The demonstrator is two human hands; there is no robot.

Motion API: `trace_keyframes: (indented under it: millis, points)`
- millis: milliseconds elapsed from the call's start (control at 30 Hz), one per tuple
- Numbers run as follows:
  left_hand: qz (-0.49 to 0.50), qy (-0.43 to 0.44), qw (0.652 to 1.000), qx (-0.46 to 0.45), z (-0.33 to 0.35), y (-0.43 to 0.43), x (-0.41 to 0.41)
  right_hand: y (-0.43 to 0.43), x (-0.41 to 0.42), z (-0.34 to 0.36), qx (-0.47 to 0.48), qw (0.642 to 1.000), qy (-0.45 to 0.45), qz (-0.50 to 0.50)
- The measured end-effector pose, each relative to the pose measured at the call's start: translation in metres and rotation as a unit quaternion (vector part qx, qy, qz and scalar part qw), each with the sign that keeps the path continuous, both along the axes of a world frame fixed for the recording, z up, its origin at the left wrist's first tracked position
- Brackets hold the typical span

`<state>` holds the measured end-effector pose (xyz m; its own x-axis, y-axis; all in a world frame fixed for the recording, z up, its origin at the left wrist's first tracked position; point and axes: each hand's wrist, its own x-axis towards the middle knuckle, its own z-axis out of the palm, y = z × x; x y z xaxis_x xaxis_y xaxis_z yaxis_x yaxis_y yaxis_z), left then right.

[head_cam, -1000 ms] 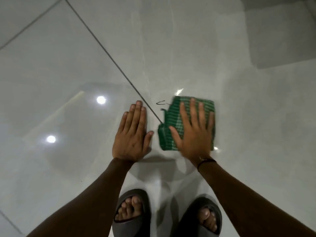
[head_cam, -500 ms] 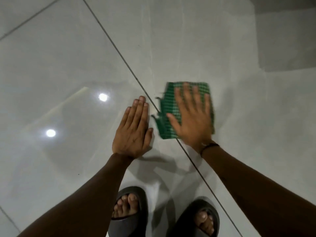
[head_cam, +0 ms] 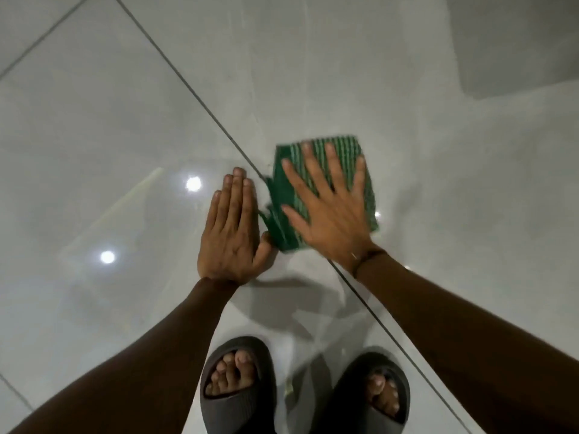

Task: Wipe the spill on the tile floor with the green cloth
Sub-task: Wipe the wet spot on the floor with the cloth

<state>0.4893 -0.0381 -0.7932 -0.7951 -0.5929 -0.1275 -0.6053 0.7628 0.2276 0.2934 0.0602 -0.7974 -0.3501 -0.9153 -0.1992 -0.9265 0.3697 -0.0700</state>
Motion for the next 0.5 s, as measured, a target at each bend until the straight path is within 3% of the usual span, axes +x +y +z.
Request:
trace_keyframes:
  millis: [67,133,200,267,300,367,433,500]
  points:
    - [-0.011,-0.006,1.0,0.0,0.005,0.007,0.01,0.067,-0.004,0.005,0.025,0.999,0.001,-0.037]
    - [-0.02,-0.016,1.0,0.006,0.006,0.014,0.009,0.102,-0.044,0.013,0.047,0.988,0.02,-0.147]
    - [-0.019,-0.009,1.0,0.016,0.003,0.008,-0.007,0.07,-0.101,0.02,0.026,0.953,0.044,-0.3]
    - [-0.014,-0.005,1.0,0.012,-0.002,-0.008,-0.013,-0.009,-0.13,0.019,-0.035,0.91,0.007,-0.414]
    - [-0.008,-0.015,1.0,0.003,-0.004,-0.016,-0.007,-0.049,-0.121,0.015,-0.047,0.91,-0.015,-0.412]
    - [-0.001,-0.046,0.999,-0.012,-0.005,-0.018,0.016,-0.093,-0.069,0.003,-0.042,0.952,-0.04,-0.301]
    - [-0.01,-0.047,0.999,-0.018,-0.006,-0.012,0.029,-0.067,-0.01,-0.003,-0.037,0.991,-0.044,-0.119]
    - [-0.016,-0.041,0.999,-0.015,-0.006,-0.01,0.024,0.01,0.02,-0.005,-0.039,0.998,-0.042,-0.018]
